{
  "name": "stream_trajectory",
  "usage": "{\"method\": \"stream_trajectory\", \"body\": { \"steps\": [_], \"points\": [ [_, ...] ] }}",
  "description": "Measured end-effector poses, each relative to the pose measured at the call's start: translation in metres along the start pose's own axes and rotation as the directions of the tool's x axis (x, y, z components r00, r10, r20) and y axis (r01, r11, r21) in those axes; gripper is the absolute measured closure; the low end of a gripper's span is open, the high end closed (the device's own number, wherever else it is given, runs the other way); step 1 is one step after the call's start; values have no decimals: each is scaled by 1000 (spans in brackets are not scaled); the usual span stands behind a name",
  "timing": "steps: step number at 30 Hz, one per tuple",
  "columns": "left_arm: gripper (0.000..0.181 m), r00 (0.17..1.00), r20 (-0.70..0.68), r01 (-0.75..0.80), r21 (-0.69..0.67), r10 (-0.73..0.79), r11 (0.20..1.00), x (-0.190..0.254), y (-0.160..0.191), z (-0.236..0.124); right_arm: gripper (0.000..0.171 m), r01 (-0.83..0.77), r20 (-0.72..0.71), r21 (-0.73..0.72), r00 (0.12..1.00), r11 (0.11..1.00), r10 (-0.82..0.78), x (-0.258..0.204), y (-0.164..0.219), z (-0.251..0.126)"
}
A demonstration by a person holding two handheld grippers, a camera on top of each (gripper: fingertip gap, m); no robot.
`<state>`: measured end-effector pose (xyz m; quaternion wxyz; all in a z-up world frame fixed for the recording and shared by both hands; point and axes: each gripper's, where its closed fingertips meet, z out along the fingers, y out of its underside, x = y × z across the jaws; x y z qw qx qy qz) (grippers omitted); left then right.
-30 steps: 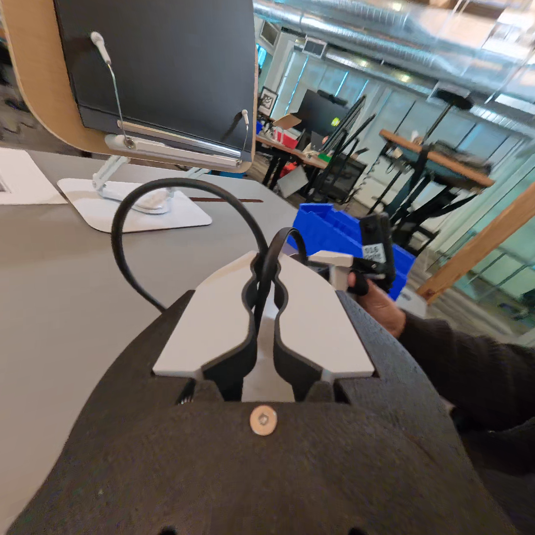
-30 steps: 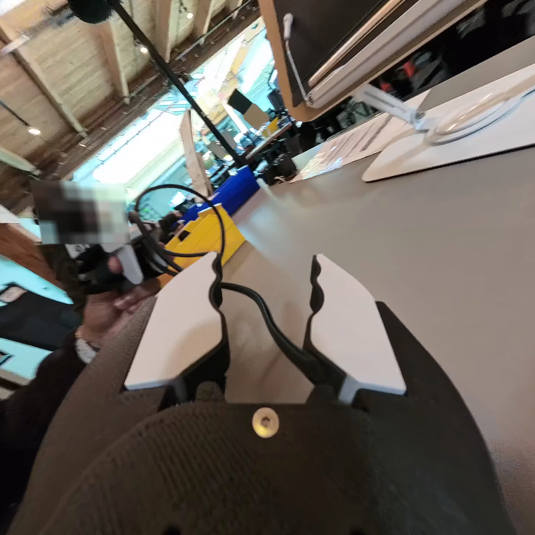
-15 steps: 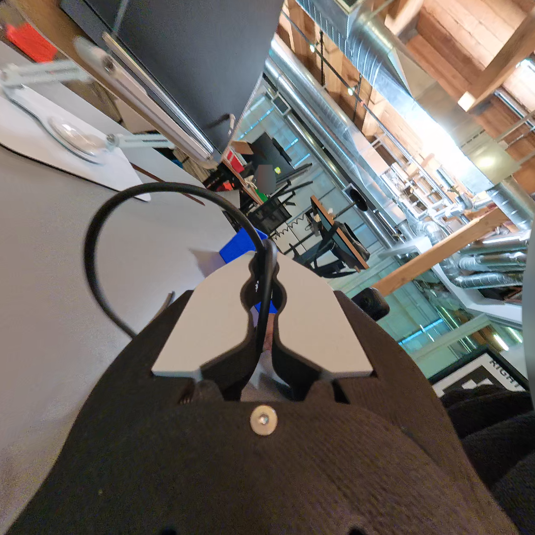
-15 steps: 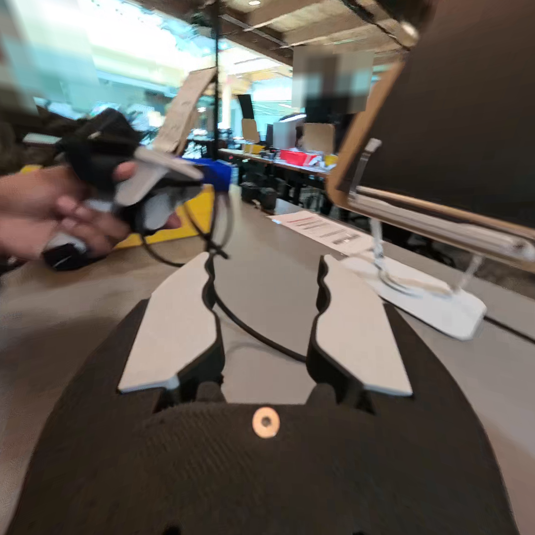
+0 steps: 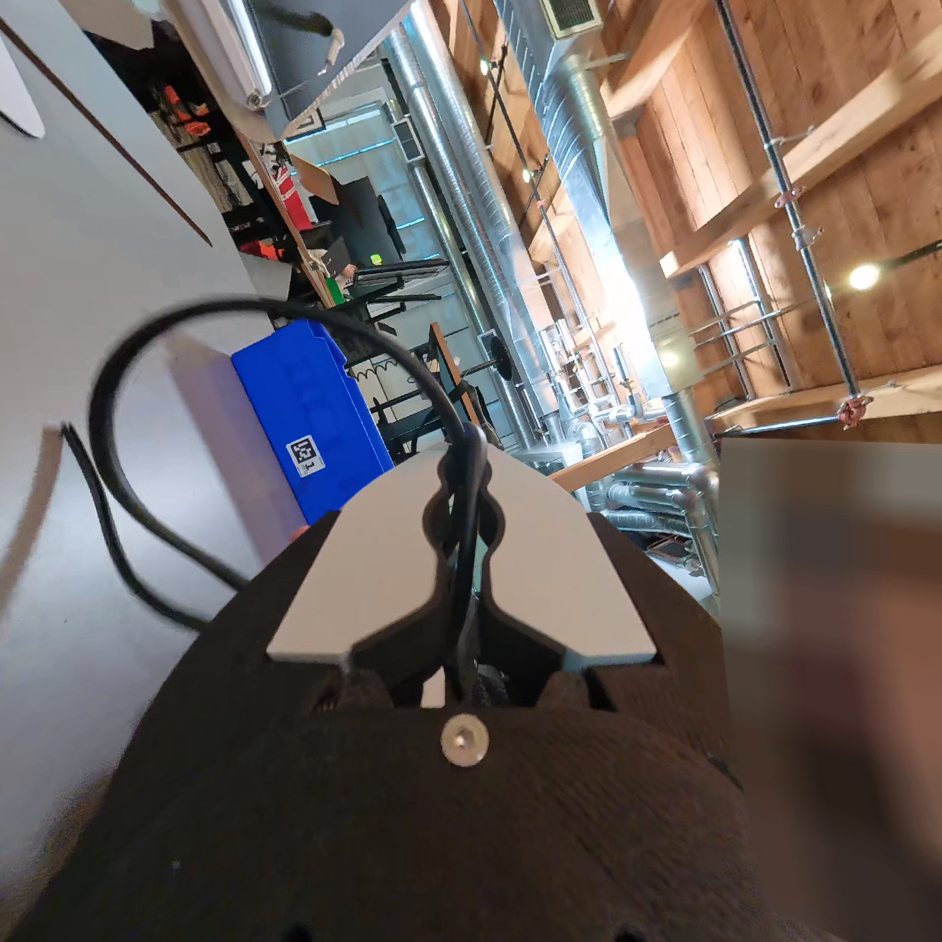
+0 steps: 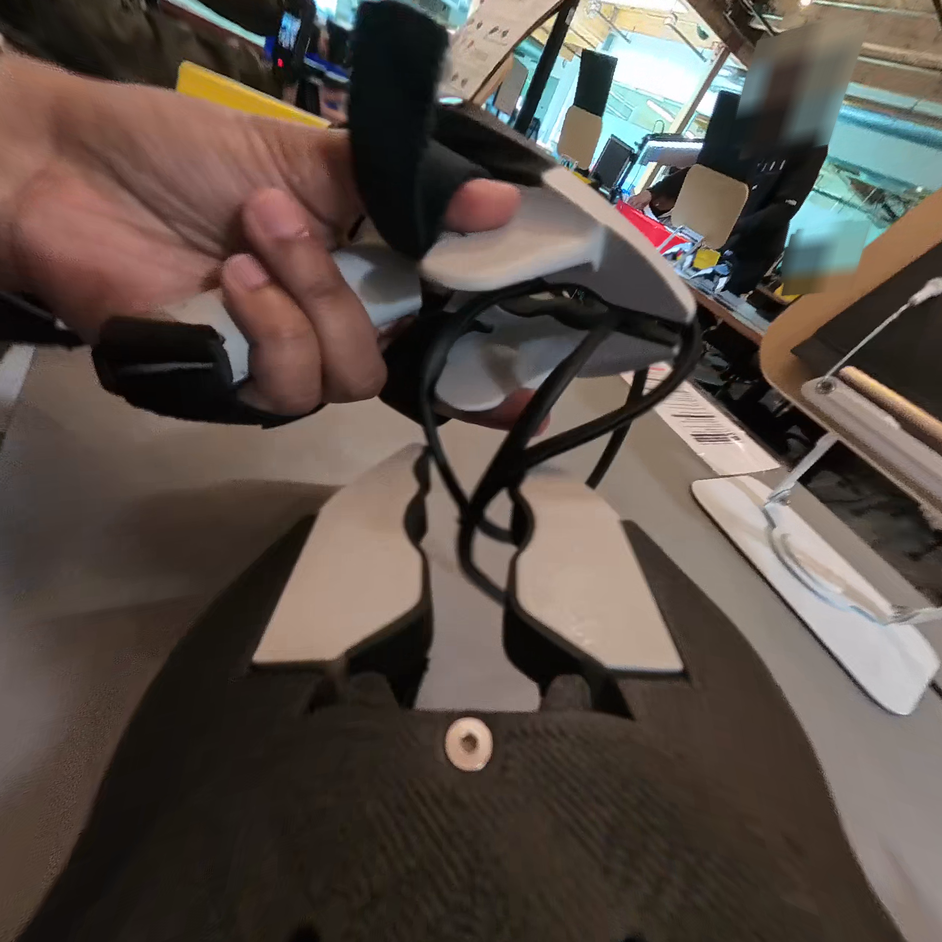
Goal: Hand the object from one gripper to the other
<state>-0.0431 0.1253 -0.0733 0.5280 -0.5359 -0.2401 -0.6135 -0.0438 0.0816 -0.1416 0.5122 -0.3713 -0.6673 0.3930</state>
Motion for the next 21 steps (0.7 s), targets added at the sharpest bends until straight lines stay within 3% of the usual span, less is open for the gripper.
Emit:
{"method": "stream_trajectory", "body": {
  "steps": [1,8,17,21],
  "points": [
    [176,1000,6,9,11,-9,1000,-2,0,0,158,31,5,-12,1000,999,-30,-3,1,0],
    [174,999,34,-20,-22,20,1000,-3,2,1,165,34,40,-31,999,999,-32,-6,2,0],
    [111,980,132,-122,-187,148,975,-5,0,-4,167,-123,56,17,991,992,122,10,-2,-7],
    [108,970,144,-179,-132,198,975,-4,-24,-15,166,-321,69,108,946,941,315,36,-7,-18]
  ]
}}
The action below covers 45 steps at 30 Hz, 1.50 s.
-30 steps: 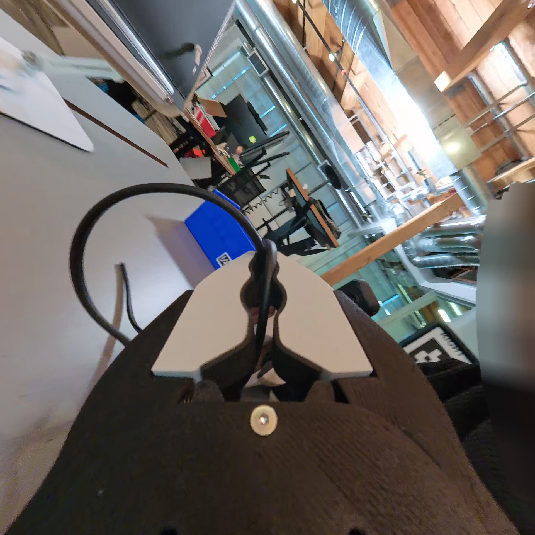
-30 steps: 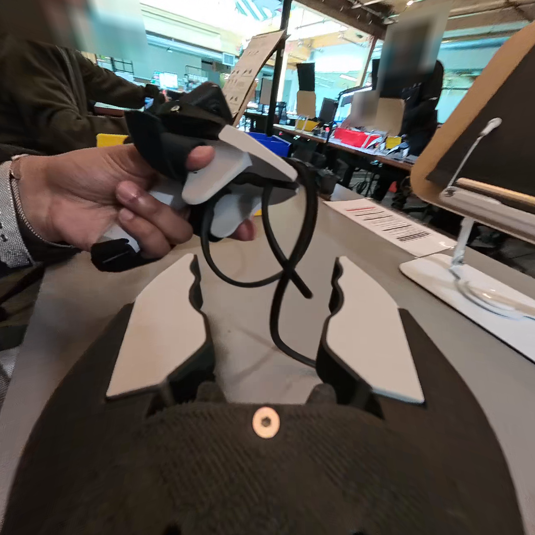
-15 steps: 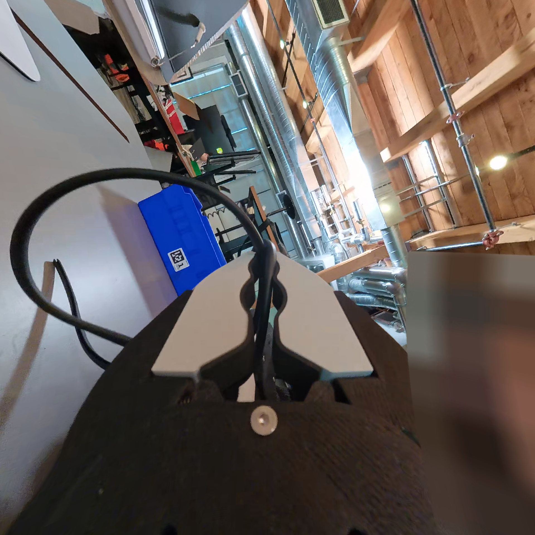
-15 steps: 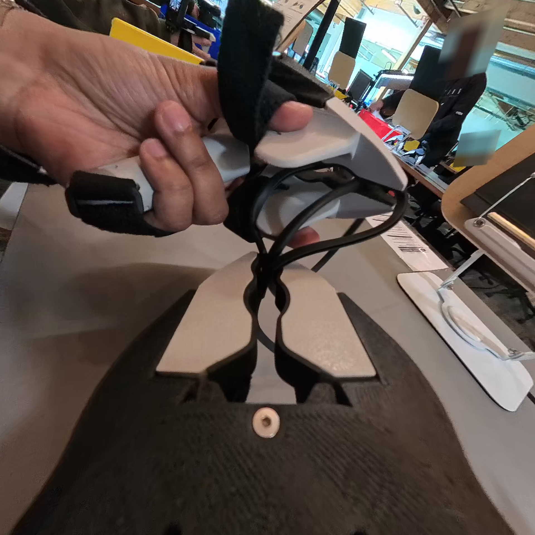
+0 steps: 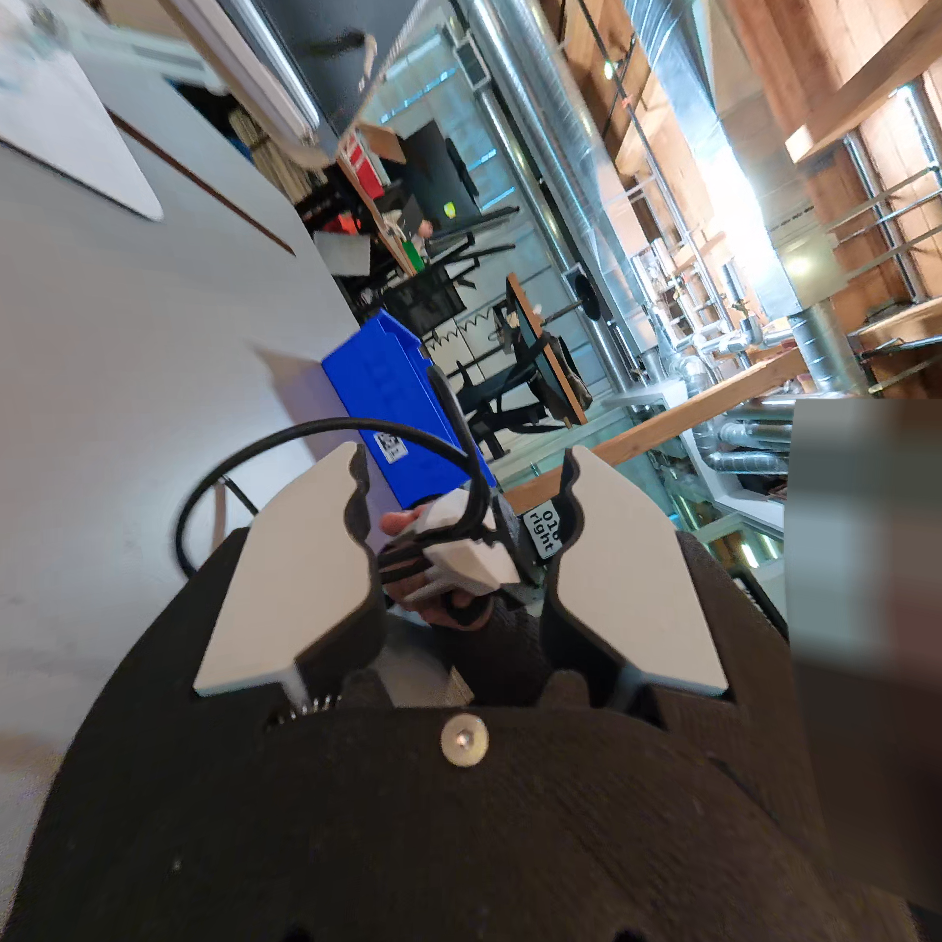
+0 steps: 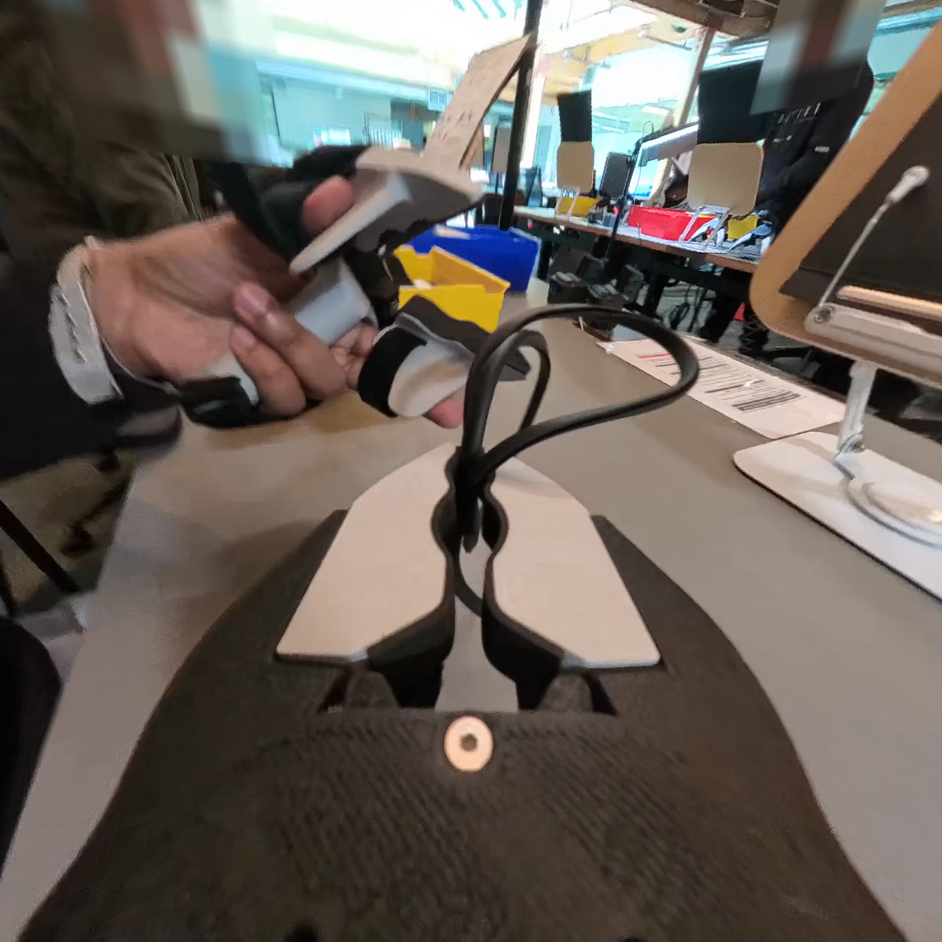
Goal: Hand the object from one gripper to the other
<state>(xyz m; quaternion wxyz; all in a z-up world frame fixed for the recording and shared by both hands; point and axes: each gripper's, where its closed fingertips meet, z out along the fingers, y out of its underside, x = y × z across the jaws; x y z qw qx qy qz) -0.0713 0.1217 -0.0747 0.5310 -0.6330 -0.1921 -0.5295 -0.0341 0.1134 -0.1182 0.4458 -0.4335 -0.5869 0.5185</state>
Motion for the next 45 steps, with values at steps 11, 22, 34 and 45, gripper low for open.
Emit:
{"method": "stream_trajectory", "body": {
  "steps": [11,22,34,45],
  "points": [
    [33,744,248,-578,-229,621,783,-58,26,11,167,-608,346,194,777,770,527,23,-37,-28],
    [106,335,-57,-861,-424,940,281,-41,104,35,166,-808,527,83,533,584,662,16,-41,-30],
    [174,327,-54,-884,-371,944,285,-26,94,32,153,-846,465,203,526,493,712,50,-35,-38],
    [176,706,119,-678,-170,698,715,-22,40,16,92,-791,9,206,590,576,807,89,26,-24]
  ]
}}
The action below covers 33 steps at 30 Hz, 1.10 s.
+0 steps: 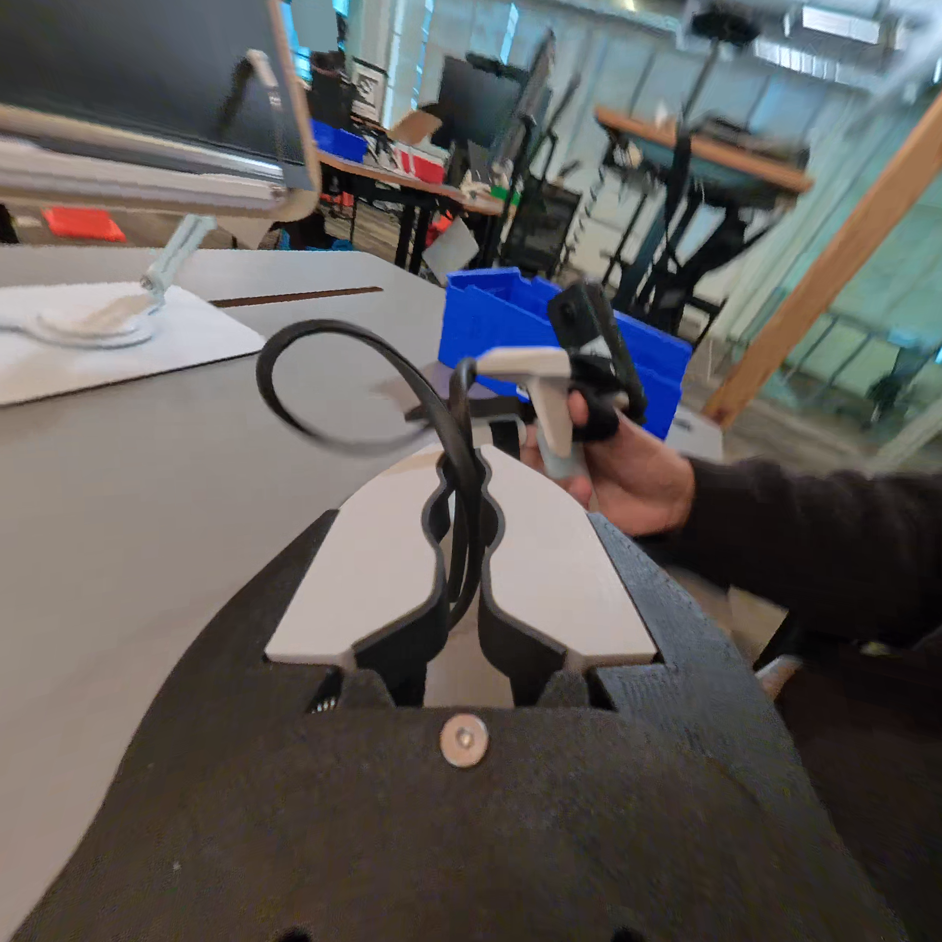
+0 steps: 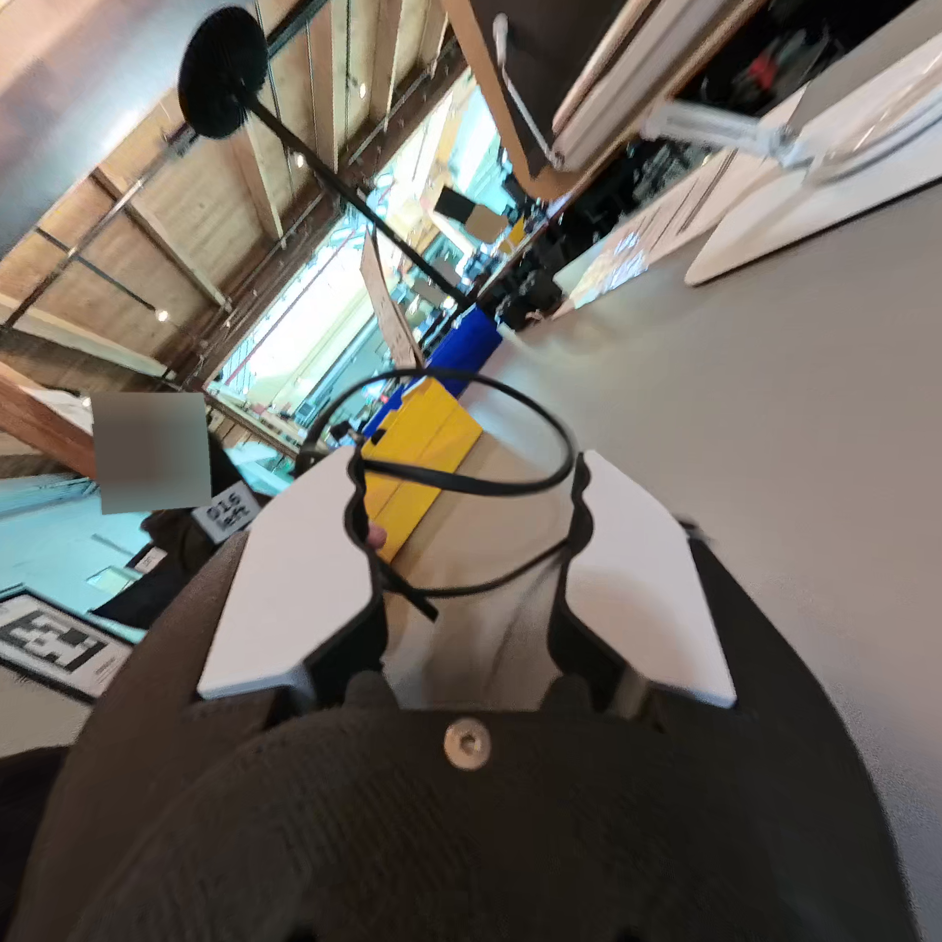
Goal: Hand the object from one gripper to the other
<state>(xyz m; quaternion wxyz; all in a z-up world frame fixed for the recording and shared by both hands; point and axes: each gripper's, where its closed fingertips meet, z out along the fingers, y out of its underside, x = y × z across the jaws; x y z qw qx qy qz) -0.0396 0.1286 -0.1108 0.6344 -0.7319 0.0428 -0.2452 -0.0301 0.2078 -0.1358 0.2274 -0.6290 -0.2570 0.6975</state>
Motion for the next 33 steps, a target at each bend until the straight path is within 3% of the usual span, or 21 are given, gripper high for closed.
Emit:
{"method": "stream_trajectory", "body": {
  "steps": [4,6,10,14,17,20,23,25,27,30,33],
  "points": [
    [177,958,33,279,113,-284,954,-34,-7,-15,97,-77,36,-169,996,983,84,-2,30,8],
    [176,933,32,351,136,-359,926,-44,-6,-20,97,-61,41,-176,997,983,69,-6,33,10],
    [176,928,3,369,137,-372,919,-40,-7,-18,91,223,9,-201,974,954,-226,-11,34,11],
    [176,904,-74,427,133,-420,895,-24,-8,-11,86,620,53,-270,774,737,-632,-27,57,17],
    [176,839,-192,539,171,-509,824,-13,-16,-11,91,776,158,-305,612,551,-775,-42,85,21],
    [176,804,-293,582,210,-517,786,-4,-28,-15,105,818,210,-287,562,499,-800,-54,98,22],
    [176,799,-310,584,196,-515,788,1,-27,-12,138,850,209,-222,520,477,-828,-65,93,20],
    [176,797,-300,588,189,-524,786,1,-24,-10,149,886,184,-183,457,427,-870,-68,86,17],
    [176,799,-290,587,191,-526,787,-1,-22,-8,144,899,187,-183,428,397,-884,-67,87,16],
    [176,831,-249,547,201,-497,813,-4,-20,-8,123,870,202,-239,478,431,-855,-61,94,18],
    [176,858,-216,507,208,-466,837,-5,-20,-8,130,883,168,-204,456,422,-874,-66,85,17]
  ]
}}
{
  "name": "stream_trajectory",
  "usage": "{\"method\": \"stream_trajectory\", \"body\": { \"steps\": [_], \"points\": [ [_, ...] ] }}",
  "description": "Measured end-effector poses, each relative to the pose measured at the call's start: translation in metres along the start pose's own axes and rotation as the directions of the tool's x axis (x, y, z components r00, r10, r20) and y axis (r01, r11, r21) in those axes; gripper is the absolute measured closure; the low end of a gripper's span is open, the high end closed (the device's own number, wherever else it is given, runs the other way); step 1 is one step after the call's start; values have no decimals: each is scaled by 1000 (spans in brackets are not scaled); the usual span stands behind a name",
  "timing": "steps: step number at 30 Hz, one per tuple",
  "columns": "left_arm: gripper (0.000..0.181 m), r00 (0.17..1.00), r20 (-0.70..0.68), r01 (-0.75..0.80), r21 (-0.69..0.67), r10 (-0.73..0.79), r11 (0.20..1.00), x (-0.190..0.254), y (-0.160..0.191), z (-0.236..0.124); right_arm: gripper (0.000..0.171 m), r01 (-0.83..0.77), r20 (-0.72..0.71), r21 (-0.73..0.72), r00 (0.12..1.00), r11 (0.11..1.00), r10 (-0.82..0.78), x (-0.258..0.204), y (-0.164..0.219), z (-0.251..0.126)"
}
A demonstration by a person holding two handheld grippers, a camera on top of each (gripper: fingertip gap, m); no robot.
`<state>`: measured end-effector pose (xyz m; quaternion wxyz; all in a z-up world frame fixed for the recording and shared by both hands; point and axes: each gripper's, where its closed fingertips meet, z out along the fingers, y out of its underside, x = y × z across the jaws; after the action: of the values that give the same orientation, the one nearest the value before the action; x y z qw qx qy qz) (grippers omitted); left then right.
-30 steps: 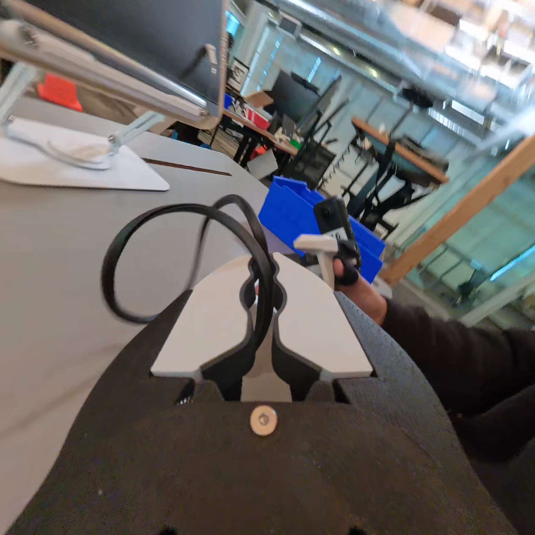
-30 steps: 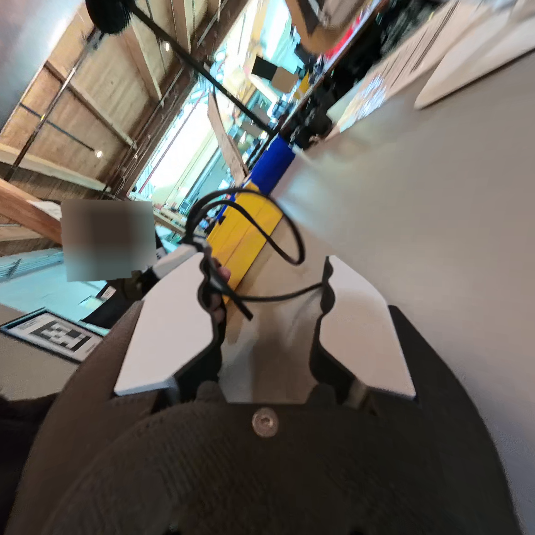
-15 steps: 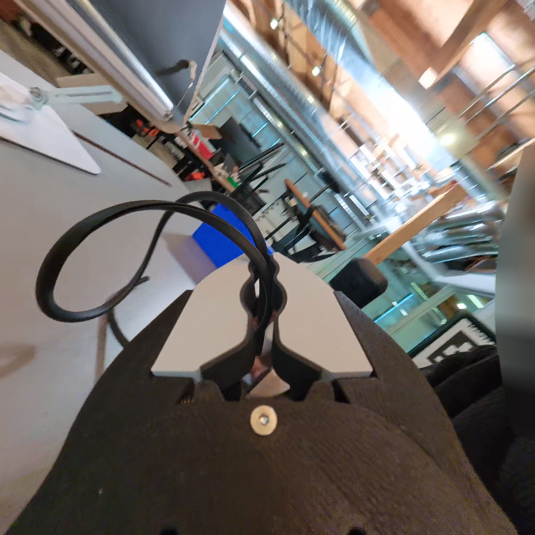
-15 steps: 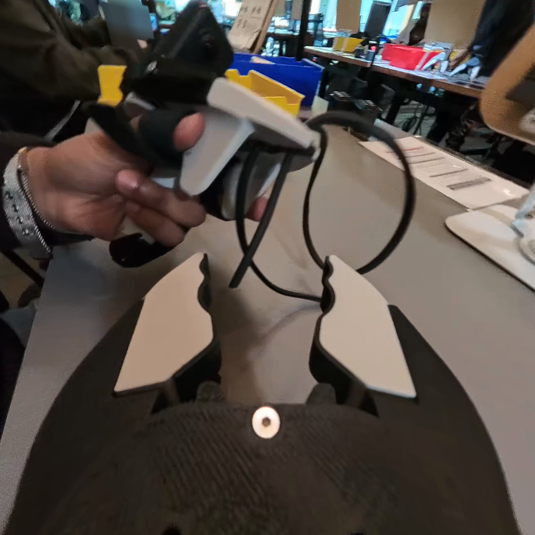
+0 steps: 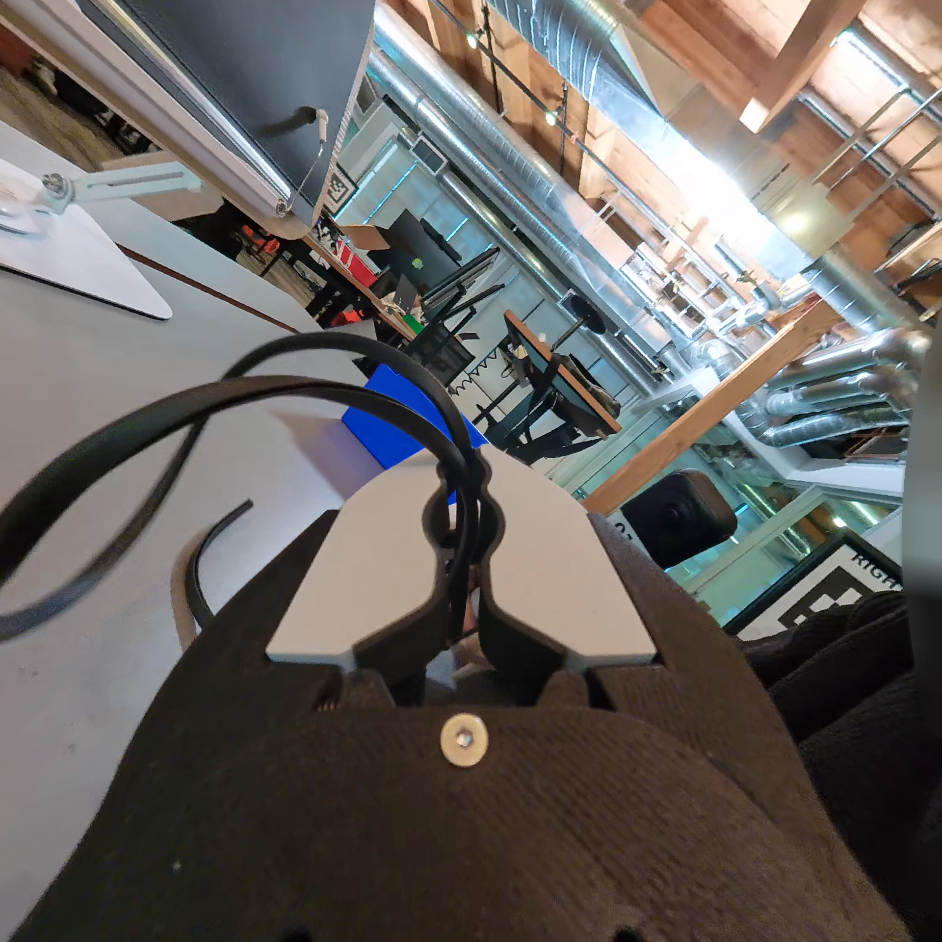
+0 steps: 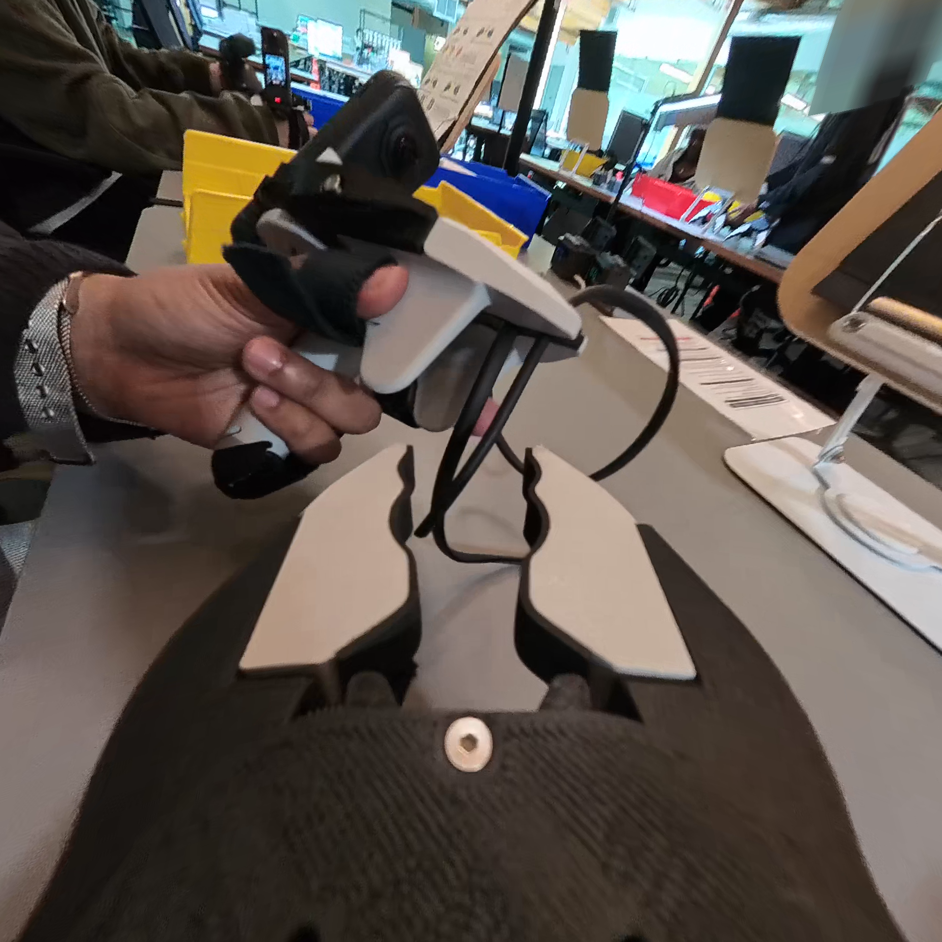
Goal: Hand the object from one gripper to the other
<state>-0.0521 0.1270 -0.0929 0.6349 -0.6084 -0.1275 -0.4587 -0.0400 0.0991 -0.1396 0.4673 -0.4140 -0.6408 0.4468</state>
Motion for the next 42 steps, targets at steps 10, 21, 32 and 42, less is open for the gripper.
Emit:
{"method": "stream_trajectory", "body": {
  "steps": [10,21,32,42],
  "points": [
    [175,991,63,-113,-39,115,993,1,19,10,153,116,-117,-32,986,993,-119,7,-4,-4],
    [143,982,81,-165,-83,172,983,-2,24,11,165,-128,-135,-6,983,992,126,32,-3,-11],
    [75,806,245,-563,33,539,826,7,-32,-11,165,-548,-36,128,830,826,556,73,3,-31],
    [33,362,-12,-845,-427,932,323,-14,57,12,164,-542,390,-32,767,840,510,-4,-17,-20]
  ]
}}
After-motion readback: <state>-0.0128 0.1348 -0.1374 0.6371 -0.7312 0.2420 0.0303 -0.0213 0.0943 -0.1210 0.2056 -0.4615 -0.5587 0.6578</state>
